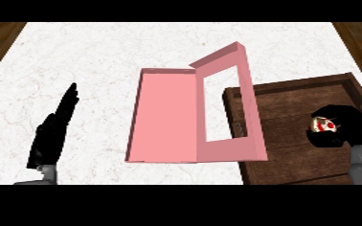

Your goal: Pick the cupcake from the tray and place it in the cardboard box

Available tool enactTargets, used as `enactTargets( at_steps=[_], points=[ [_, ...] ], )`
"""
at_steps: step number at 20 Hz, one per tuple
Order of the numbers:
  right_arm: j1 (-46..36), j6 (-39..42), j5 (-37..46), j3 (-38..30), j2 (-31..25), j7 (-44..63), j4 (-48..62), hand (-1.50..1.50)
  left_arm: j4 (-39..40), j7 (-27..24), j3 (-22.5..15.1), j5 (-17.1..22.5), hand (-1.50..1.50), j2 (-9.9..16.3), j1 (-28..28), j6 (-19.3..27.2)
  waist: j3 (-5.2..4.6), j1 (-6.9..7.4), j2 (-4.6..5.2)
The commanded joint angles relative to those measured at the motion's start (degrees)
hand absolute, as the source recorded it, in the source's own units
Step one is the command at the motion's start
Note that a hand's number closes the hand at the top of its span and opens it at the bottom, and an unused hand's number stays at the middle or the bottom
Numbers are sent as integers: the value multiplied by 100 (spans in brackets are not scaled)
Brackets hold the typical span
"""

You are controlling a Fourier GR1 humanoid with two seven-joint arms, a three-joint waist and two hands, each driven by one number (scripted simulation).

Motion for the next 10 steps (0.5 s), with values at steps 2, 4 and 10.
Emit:
enactTargets(
  at_steps=[2, 4, 10],
  points=[
    [-84, -76, 595, -81, -348, -223, 102, 150, -128, 72, -189, -204, 0, -233, 114, 126, -1, -10, 2],
    [-343, -161, 790, -69, -220, -159, 89, 150, 210, -205, 2, -131, 0, -163, -24, 43, -2, -12, 3],
    [1376, -694, 2329, 1686, 771, 1196, -2091, 150, 52, -61, 129, -66, 0, -79, 154, 30, -28, -245, -104]
  ],
)
